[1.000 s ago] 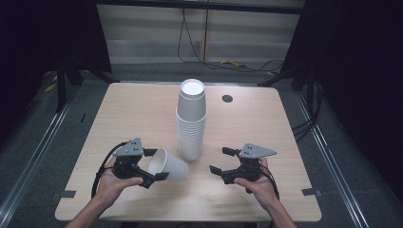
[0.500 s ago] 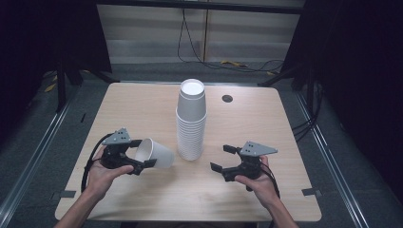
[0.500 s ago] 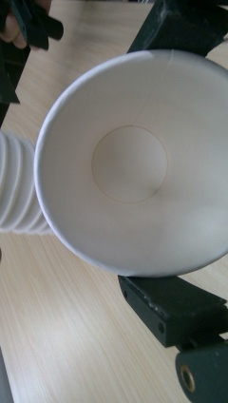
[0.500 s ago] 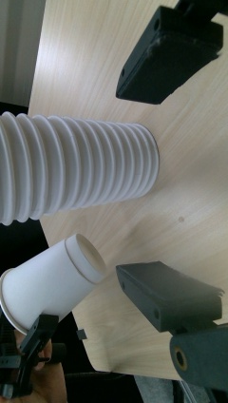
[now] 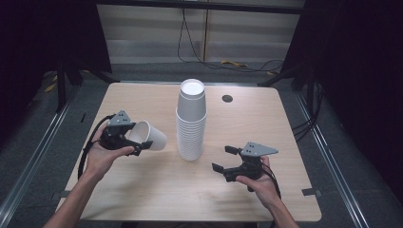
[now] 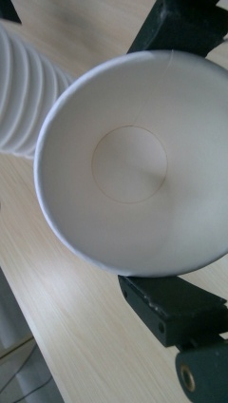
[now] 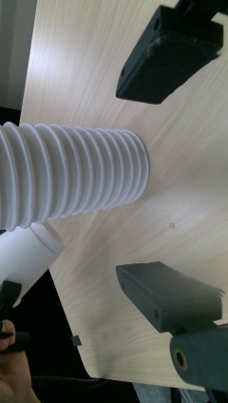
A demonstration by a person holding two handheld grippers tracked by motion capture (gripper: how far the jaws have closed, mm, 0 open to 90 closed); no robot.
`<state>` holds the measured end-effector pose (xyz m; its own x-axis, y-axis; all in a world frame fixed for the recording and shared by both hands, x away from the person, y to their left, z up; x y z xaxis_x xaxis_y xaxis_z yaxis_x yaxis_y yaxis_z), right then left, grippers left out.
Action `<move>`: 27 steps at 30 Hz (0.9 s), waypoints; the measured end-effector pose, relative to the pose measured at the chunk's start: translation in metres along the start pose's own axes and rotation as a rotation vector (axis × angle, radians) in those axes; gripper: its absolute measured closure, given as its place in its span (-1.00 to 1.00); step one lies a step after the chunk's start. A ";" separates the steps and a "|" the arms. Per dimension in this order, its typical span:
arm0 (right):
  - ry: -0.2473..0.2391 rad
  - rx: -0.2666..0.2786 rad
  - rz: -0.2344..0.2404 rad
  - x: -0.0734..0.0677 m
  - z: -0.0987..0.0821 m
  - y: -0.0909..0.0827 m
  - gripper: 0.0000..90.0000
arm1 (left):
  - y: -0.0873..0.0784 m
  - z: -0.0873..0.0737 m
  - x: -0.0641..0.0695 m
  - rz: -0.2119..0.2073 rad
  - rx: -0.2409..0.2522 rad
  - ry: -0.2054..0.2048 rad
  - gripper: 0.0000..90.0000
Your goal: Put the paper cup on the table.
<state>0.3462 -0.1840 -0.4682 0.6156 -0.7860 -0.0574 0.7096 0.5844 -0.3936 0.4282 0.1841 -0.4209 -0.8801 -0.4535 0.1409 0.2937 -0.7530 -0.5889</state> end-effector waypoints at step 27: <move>-0.018 -0.016 -0.002 -0.004 -0.002 0.001 -0.68 | 0.030 -0.009 -0.031 0.078 -0.327 -0.017 -0.82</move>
<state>0.3441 -0.1806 -0.4698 0.6201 -0.7835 -0.0400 0.7057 0.5793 -0.4080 0.4608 0.1795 -0.4505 -0.8525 -0.5135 0.0974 0.2217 -0.5239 -0.8224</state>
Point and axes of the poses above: each handheld gripper's, and its own axes: y roughly forward along the jaws, z roughly out of its top, x roughly to its right, the point moved 3 cm from there along y, roughly forward along the jaws, and after that the axes turned 13 degrees about -z, right-handed, at the moved point
